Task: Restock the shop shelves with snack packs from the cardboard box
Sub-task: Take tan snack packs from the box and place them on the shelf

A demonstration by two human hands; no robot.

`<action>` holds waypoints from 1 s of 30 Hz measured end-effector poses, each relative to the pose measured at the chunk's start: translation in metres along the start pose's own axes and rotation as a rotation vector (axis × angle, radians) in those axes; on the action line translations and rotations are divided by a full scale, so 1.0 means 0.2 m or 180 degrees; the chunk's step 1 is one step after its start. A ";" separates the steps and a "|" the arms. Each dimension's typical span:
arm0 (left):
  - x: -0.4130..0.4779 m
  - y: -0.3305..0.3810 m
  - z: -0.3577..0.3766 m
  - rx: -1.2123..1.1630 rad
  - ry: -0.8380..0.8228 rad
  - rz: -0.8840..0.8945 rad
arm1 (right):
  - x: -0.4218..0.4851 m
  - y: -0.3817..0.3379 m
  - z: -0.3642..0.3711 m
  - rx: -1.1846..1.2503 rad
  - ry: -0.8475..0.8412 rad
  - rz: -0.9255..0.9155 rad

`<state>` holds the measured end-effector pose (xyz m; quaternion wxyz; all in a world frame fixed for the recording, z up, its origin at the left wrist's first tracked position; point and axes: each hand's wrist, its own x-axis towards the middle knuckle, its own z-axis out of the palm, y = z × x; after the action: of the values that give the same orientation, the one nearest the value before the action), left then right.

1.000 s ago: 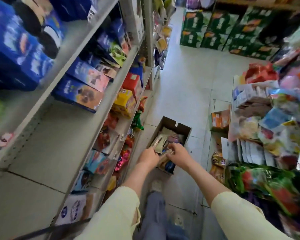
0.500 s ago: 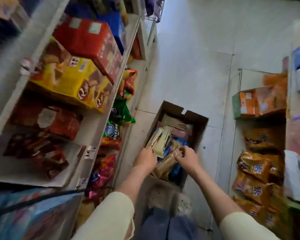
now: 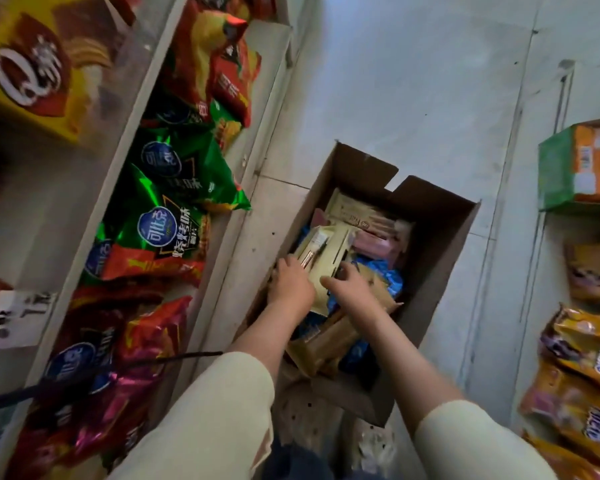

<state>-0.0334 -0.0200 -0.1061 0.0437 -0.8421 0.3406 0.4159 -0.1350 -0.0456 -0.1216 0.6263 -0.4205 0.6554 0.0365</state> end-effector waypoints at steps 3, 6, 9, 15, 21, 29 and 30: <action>0.07 -0.01 0.04 -0.0226 -0.0238 -0.0188 | 0.09 -0.01 0.08 0.0429 0.0126 0.0265; 0.11 -0.03 0.07 -0.0394 -0.0320 -0.0247 | 0.18 0.00 0.14 0.0588 0.0338 0.0640; 0.15 -0.03 0.11 -0.0431 -0.0276 -0.0319 | 0.25 0.03 0.16 0.0373 0.0658 0.0780; 0.17 -0.02 0.12 -0.0336 -0.0139 -0.0369 | 0.27 0.08 0.12 0.0740 0.0657 0.0712; 0.17 0.01 0.10 -0.0605 -0.0438 -0.0470 | 0.23 0.08 0.05 0.0746 0.0755 0.0649; 0.11 0.01 0.01 -0.1662 -0.1033 -0.0688 | 0.05 -0.03 0.04 0.0696 0.0819 0.0319; 0.09 0.01 -0.02 -0.1750 -0.1047 -0.0705 | 0.01 -0.06 0.04 0.0771 0.0844 0.0280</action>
<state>-0.0253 -0.0321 -0.1157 -0.0856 -0.7759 0.1105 0.6151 -0.1217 -0.0490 -0.1194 0.5783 -0.3142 0.7496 -0.0711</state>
